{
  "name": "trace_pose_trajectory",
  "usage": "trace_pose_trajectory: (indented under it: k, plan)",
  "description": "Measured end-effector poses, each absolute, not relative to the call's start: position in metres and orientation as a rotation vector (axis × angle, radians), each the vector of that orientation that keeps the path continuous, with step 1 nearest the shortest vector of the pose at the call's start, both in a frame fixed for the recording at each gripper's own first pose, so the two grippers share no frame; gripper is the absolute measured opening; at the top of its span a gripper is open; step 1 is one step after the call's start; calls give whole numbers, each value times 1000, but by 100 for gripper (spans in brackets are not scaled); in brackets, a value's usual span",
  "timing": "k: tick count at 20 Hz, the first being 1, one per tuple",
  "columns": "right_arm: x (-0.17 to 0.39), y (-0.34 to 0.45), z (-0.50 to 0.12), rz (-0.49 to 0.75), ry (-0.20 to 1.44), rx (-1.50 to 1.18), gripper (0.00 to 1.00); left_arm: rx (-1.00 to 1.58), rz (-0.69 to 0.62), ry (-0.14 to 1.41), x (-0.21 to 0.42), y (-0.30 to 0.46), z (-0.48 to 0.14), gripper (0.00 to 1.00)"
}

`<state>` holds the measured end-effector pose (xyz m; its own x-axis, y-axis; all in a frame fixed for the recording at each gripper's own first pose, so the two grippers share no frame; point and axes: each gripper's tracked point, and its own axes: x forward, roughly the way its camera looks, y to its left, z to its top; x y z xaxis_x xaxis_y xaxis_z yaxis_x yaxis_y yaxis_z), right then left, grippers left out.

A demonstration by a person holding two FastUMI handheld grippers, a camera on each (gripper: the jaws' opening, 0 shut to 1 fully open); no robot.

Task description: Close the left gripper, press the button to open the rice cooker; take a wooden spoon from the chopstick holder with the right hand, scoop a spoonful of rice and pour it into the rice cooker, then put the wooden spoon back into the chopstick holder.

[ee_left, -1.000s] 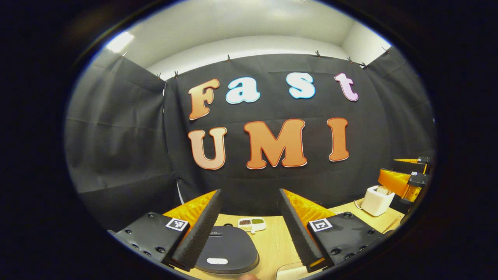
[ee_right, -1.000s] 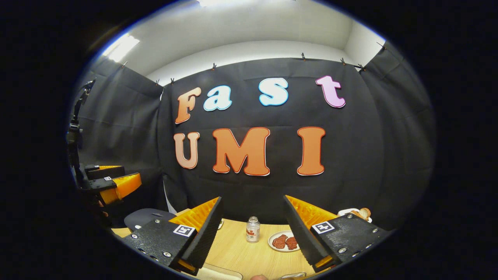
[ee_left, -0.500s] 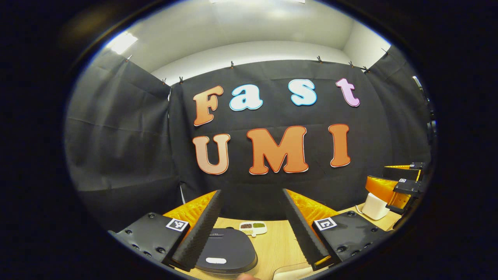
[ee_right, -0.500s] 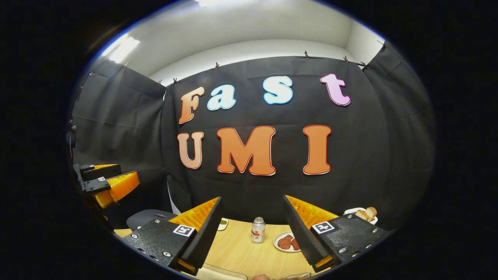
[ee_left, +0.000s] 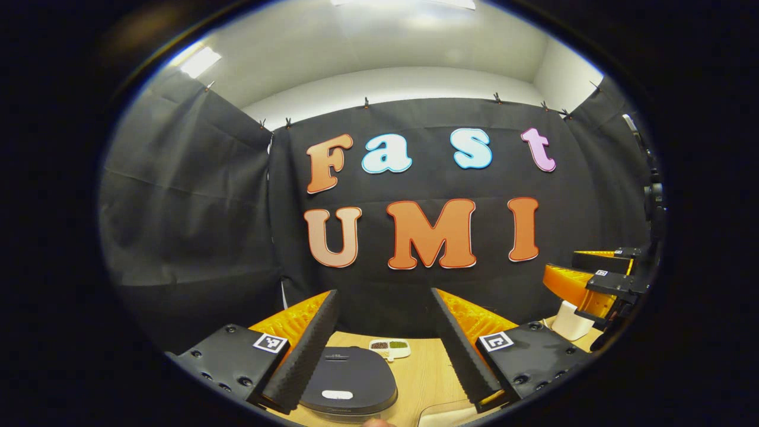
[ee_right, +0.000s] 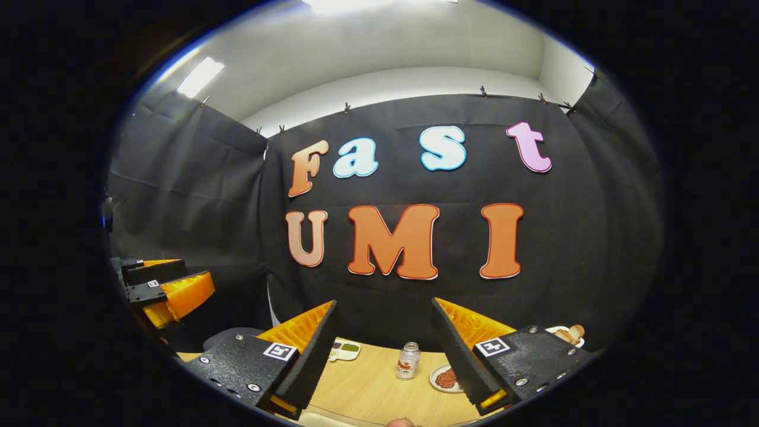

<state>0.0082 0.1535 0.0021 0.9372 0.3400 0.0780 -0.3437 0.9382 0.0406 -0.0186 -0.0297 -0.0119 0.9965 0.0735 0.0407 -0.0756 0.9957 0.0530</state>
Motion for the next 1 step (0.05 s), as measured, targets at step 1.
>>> trace_pose_trajectory:
  k: [1]
  plan:
    - [7,157,2,360,-70,59,94,56,94,-36,-20,-22,-12,100]
